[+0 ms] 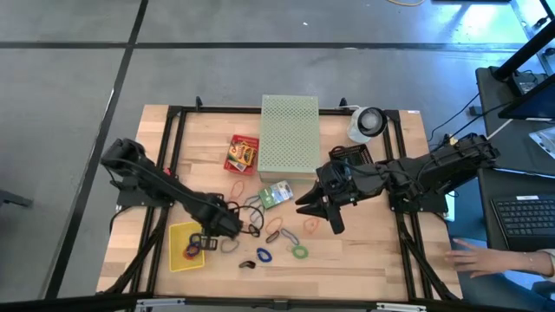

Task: Pick & Place Office Desk Supplies
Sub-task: Put the crayola box into the orange bin

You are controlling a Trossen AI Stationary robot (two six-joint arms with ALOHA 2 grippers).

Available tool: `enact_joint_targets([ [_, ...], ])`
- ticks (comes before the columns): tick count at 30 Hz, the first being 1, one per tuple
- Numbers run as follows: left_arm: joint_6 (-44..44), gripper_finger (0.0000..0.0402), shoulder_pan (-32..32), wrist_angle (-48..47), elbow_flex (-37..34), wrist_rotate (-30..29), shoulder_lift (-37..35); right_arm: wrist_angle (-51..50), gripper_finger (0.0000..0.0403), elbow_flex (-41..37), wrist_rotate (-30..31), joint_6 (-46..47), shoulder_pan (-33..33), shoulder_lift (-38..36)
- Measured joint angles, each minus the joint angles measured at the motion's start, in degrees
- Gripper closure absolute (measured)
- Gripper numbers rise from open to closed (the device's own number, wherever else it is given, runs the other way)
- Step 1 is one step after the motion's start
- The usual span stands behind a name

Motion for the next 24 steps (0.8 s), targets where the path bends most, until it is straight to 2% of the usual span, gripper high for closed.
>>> enact_joint_targets([
  [12,-5.8,0.0252,-3.6,0.7,0.0,-0.1,3.2,0.0,0.0268,0.0,0.0,0.0,0.1,0.0],
  [24,-7.8,0.0251,-6.0,-0.7,0.0,-1.7,6.9,0.0,0.0268,0.0,0.0,-1.0,0.9,0.0],
])
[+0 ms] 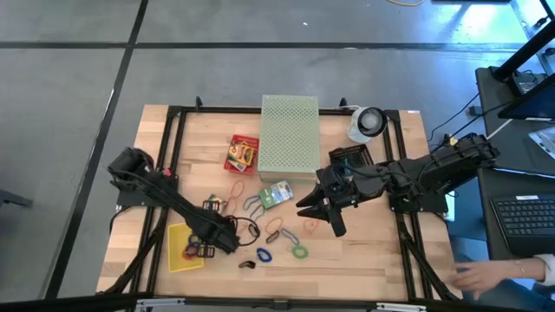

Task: Pick & Place Office Desk Supplies
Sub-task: Put the crayola box into the orange bin

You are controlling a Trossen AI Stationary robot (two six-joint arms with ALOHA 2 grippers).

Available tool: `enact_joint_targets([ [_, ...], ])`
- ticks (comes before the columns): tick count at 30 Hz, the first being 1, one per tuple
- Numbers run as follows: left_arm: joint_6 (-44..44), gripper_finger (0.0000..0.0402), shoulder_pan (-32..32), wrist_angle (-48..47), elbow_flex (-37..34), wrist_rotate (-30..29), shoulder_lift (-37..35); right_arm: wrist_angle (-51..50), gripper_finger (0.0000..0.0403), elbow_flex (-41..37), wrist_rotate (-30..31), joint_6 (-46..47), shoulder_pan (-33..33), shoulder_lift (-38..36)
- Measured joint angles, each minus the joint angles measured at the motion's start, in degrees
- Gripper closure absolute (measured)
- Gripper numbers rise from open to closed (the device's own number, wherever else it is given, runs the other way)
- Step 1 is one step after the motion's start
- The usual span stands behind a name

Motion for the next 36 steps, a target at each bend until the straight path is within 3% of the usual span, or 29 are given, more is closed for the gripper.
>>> enact_joint_targets([
  [18,-0.4,0.0269,0.0,-1.5,0.2,-2.1,4.6,0.0,0.0268,0.0,-0.1,0.1,0.8,0.0],
  [23,0.4,0.0307,0.0,-1.5,0.1,-3.7,4.6,0.0,0.0268,0.0,-0.1,0.0,0.8,0.0],
  [29,0.9,0.0387,0.1,-1.6,0.0,-5.3,4.7,0.0,0.0268,0.0,0.0,-0.4,0.8,0.0],
  [36,0.4,0.04,1.4,-2.0,0.0,-4.9,4.6,0.0,0.0268,0.0,0.0,-0.6,0.8,0.0],
])
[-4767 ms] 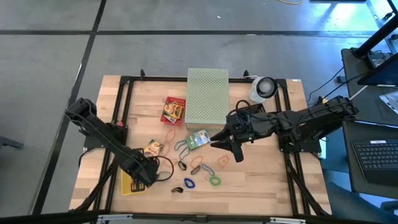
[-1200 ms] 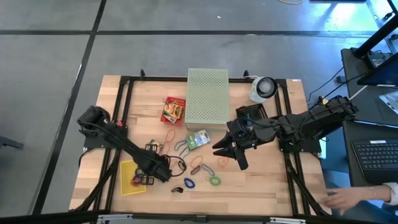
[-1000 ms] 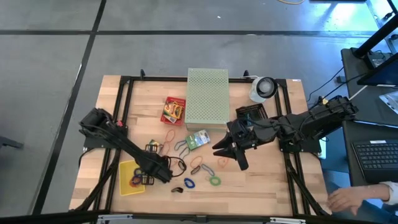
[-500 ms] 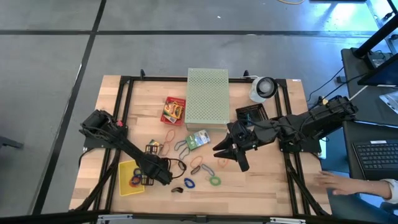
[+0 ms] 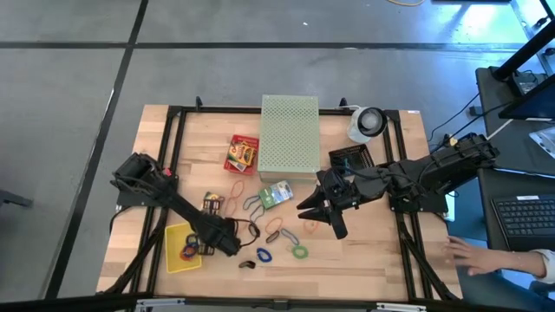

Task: Pick & Place Office Desk Supplies
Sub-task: Put the crayola box into the orange bin

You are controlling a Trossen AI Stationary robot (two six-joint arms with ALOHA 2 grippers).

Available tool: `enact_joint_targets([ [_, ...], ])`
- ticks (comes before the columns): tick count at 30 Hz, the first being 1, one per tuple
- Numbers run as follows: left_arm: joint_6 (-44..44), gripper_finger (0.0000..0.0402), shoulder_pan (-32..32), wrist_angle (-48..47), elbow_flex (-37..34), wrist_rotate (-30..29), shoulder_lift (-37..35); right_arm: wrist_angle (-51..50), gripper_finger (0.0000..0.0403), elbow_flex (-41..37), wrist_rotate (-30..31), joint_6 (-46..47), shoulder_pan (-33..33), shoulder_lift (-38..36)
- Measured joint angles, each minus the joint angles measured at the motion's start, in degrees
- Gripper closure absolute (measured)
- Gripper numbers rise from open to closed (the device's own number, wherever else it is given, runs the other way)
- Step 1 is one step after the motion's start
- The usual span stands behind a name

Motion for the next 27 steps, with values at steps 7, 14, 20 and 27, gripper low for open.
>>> enact_joint_targets([
  [7,-0.1,0.04,2.7,-3.1,2.8,-1.8,-1.3,0.0,0.0268,0.0,0.0,0.0,0.0,0.0],
  [14,1.6,0.04,5.9,-4.3,6.5,-2.6,-1.4,0.0,0.0268,0.0,-0.2,-0.3,0.0,0.0],
  [20,-0.6,0.04,8.2,-10.9,9.9,-4.4,-1.4,0.0,0.0268,0.0,-0.3,-0.3,0.0,0.0],
  [27,-2.0,0.04,9.6,-18.8,15.1,-6.8,-1.8,0.0,0.0268,0.0,-1.5,-0.4,0.0,0.0],
])
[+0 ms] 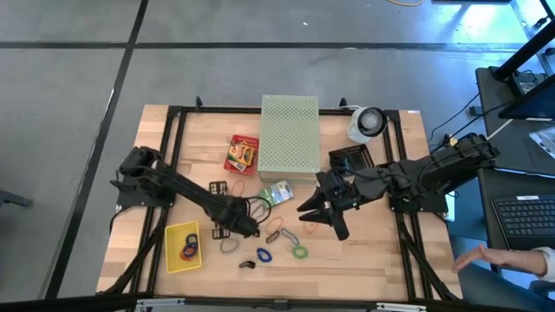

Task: Pick & Place Office Desk Supplies
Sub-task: Put the crayola box into the orange bin

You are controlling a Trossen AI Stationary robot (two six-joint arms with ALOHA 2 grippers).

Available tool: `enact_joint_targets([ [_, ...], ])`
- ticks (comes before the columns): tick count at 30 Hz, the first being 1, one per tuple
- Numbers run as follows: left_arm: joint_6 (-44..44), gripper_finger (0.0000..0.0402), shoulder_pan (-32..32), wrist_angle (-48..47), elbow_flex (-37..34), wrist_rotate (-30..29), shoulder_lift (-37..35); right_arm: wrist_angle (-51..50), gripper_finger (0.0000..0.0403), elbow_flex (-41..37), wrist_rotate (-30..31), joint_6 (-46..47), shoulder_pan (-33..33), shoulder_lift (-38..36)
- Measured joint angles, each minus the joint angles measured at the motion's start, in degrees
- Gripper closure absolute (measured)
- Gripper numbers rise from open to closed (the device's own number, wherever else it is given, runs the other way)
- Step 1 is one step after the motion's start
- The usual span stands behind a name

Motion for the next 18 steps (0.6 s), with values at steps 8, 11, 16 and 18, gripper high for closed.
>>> enact_joint_targets([
  [8,-5.6,0.04,2.9,-6.7,2.6,-3.1,-4.4,0.0,0.0268,0.0,0.0,0.0,0.0,0.0],
  [11,-7.6,0.04,4.3,-7.9,2.6,-4.7,-7.1,0.0,0.0268,0.0,-0.2,0.0,0.0,0.0],
  [16,-10.4,0.04,7.3,-9.7,2.6,-8.1,-11.4,0.0,0.0268,0.0,-0.2,-0.1,0.0,0.0],
  [18,-10.6,0.04,8.7,-9.7,2.6,-9.3,-12.9,0.0,0.0268,0.0,-0.2,-0.5,0.0,0.0],
])
